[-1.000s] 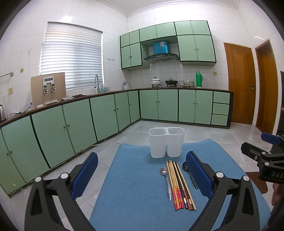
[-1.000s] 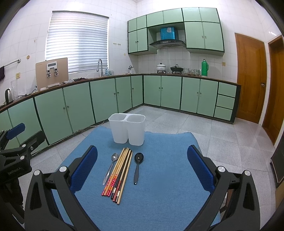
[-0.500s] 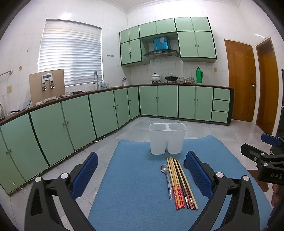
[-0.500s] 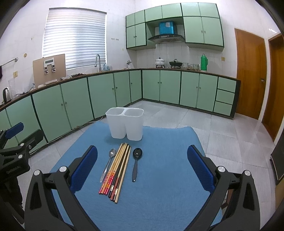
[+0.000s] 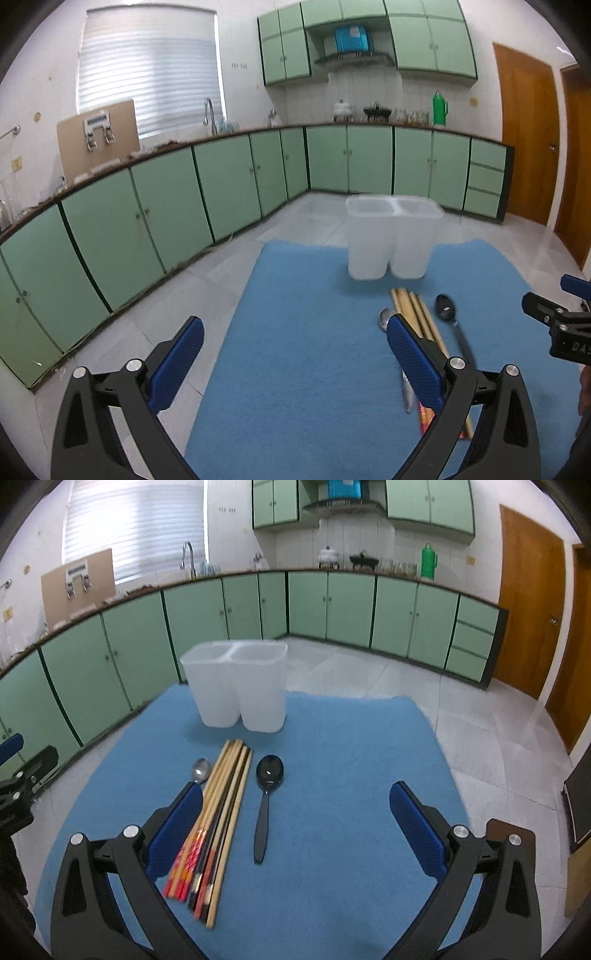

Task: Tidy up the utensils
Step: 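Grasp the black spoon with the right tool while the left tool approaches the silver spoon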

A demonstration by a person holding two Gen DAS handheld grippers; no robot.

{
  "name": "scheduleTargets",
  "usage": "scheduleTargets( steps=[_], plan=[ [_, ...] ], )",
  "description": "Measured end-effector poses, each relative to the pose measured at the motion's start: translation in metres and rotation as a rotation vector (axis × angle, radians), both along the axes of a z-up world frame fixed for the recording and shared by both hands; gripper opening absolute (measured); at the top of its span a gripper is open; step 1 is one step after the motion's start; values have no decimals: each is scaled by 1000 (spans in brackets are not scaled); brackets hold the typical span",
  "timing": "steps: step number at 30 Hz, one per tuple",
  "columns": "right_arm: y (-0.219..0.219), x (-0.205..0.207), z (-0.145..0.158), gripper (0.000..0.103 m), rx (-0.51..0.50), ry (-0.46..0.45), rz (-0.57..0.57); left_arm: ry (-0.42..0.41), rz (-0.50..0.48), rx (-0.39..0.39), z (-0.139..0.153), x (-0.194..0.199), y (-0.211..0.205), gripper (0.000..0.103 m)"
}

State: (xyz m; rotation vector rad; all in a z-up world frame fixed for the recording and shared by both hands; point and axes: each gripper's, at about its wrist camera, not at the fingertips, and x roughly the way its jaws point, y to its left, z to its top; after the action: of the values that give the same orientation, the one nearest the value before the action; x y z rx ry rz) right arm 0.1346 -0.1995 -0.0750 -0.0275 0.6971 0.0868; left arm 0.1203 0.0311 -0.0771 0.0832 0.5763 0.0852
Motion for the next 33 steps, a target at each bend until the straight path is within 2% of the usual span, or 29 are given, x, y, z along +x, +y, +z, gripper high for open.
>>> scheduleTargets(
  steps=[6,8,10,11,17,20,21,23,24,28,33],
  plan=[
    [11,58,-38,98,4,94,2,87,2,1,-33,46,-1,97],
    [13,74,-49,94,-2,118,-1,106,4,-4,-42,56,-1,97],
    [16,89,-60,82,0,150,-2,124,5,-12,-50,67,1,97],
    [18,98,-66,80,1,172,-1,132,4,-14,-53,69,1,97],
    [27,120,-81,74,-8,220,1,164,-20,-22,-64,87,-3,97],
    [27,128,-90,57,-13,264,-4,178,-51,-33,-67,91,-9,97],
    [27,130,-93,49,-6,276,-1,181,-61,-31,-67,92,-12,97],
    [25,130,-94,40,-1,267,5,198,-98,-36,-68,95,-21,97],
    [25,129,-94,32,-9,263,12,204,-113,-40,-69,96,-25,97],
    [15,130,-92,31,26,267,7,230,-180,-12,-77,102,-50,97],
    [0,127,-92,31,47,267,-5,268,-189,28,-92,109,-64,97]
  ],
)
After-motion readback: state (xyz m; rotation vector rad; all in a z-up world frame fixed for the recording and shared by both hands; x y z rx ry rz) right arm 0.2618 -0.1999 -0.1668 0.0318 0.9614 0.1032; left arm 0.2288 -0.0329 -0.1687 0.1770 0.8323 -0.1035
